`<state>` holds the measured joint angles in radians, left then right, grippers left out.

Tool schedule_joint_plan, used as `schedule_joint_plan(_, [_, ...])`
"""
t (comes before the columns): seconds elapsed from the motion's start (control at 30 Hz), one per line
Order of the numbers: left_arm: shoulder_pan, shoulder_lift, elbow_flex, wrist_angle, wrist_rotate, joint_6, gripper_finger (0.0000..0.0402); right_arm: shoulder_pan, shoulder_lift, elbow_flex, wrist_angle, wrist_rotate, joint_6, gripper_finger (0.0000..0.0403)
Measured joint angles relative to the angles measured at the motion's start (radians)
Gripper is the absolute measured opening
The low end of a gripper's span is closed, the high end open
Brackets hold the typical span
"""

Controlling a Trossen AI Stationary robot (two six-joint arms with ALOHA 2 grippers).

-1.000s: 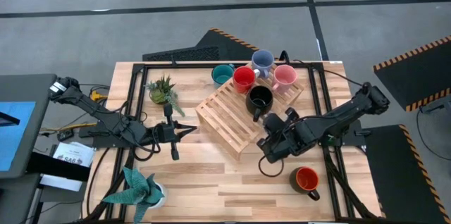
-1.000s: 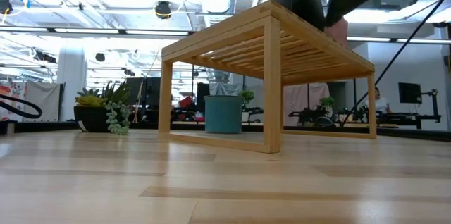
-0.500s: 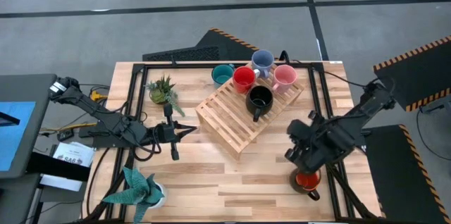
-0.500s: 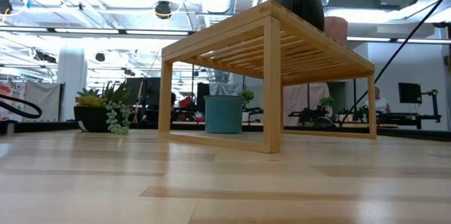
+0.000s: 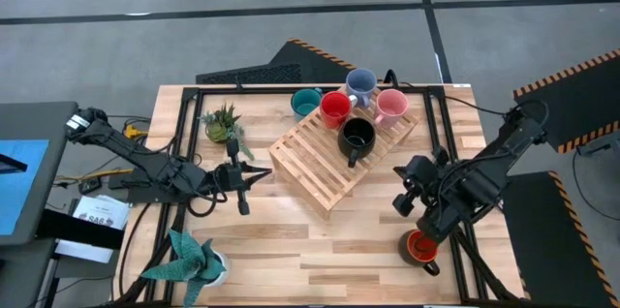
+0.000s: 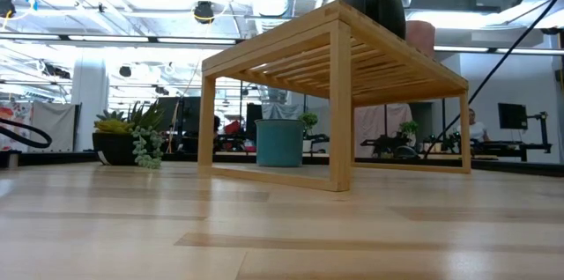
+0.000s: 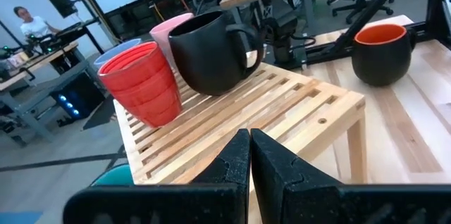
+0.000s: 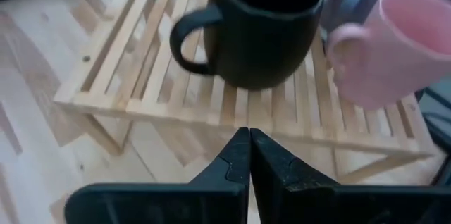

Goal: Place coffee mugs
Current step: Put the blue mug on the shelf

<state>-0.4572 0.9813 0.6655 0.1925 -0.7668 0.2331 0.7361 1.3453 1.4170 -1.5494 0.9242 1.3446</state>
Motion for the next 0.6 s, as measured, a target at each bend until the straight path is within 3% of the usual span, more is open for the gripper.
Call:
schedule_joint_plan(0.23, [0.085, -0.001, 0.044, 0.017, -0.024, 0.089, 0.0, -0.063, 0.0, 0.0, 0.067, 0.056, -0.086, 0.0045])
schedule_joint_plan(0.37, [0.232, -0.017, 0.146, -0.074, -0.027, 0.155, 0.0, -0.118, 0.0, 0.0, 0.125, 0.053, -0.162, 0.0046])
schedule_joint_plan(0.43, [0.362, -0.018, 0.21, -0.15, 0.072, 0.142, 0.0003, -0.145, 0.0, 0.0, 0.16, 0.049, -0.211, 0.0046])
schedule_joint_plan(0.6, [0.765, 0.043, 0.39, -0.401, 0.46, -0.029, 0.0044, -0.184, 0.0, 0.0, 0.21, 0.022, -0.278, 0.0047])
